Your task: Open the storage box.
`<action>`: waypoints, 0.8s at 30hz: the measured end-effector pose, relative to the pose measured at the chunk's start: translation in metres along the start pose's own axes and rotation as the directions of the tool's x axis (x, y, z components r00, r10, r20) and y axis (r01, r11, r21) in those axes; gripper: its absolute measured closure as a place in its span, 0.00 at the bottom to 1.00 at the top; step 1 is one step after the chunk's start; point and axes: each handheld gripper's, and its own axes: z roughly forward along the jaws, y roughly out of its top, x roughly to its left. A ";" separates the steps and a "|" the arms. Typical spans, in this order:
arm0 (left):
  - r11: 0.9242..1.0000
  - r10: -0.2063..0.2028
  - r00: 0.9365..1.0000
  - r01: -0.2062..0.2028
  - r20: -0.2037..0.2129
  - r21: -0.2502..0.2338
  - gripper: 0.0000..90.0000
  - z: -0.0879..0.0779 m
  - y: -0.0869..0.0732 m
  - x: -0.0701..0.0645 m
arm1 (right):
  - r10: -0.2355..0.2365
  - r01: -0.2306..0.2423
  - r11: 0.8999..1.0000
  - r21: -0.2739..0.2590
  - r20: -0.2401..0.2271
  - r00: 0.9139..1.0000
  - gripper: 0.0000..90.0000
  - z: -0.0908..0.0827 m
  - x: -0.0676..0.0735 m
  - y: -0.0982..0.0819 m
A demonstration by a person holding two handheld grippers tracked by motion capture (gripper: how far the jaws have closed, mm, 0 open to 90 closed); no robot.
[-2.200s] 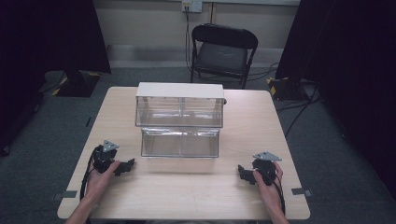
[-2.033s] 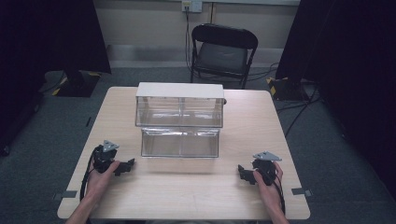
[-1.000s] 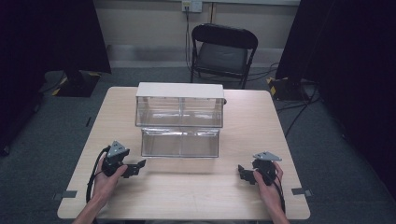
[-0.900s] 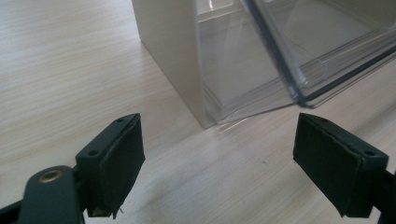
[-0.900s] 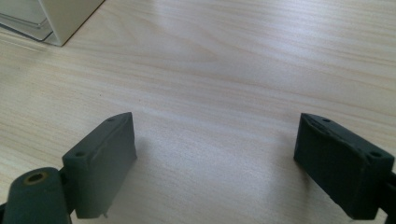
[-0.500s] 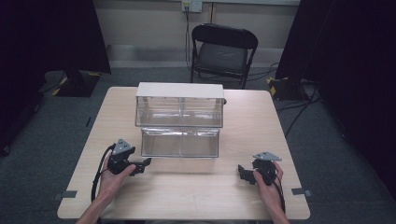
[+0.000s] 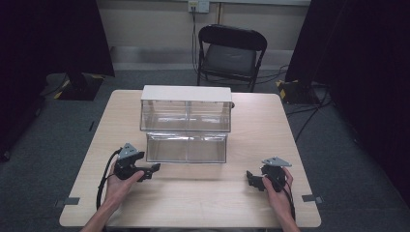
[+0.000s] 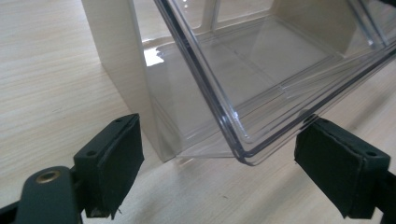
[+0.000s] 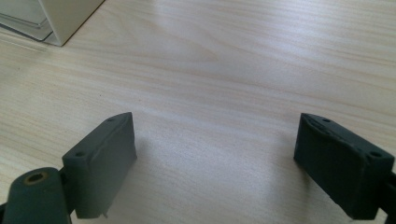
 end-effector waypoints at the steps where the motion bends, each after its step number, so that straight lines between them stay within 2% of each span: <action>1: 1.000 0.002 1.000 -0.002 0.001 -0.002 0.17 0.000 0.000 0.000 | 0.000 0.000 1.000 0.000 0.000 1.000 0.13 0.000 0.000 0.000; 5: 1.000 0.001 1.000 -0.001 0.006 -0.005 0.17 0.000 0.000 0.000 | 0.000 0.000 1.000 0.000 0.000 1.000 0.13 0.000 0.000 0.000; 8: 1.000 0.016 1.000 -0.016 0.012 -0.012 0.17 -0.001 0.001 -0.002 | 0.000 0.000 1.000 0.000 0.000 1.000 0.13 0.000 0.000 0.000; 21: 1.000 0.015 1.000 -0.014 0.013 -0.010 0.20 -0.002 0.001 -0.004 | 0.000 0.000 1.000 0.000 0.000 1.000 0.13 0.000 0.000 0.000; 24: 1.000 0.017 1.000 -0.016 0.025 -0.012 0.21 -0.003 0.001 -0.004 | 0.000 0.000 1.000 0.000 0.000 1.000 0.13 0.000 0.000 0.000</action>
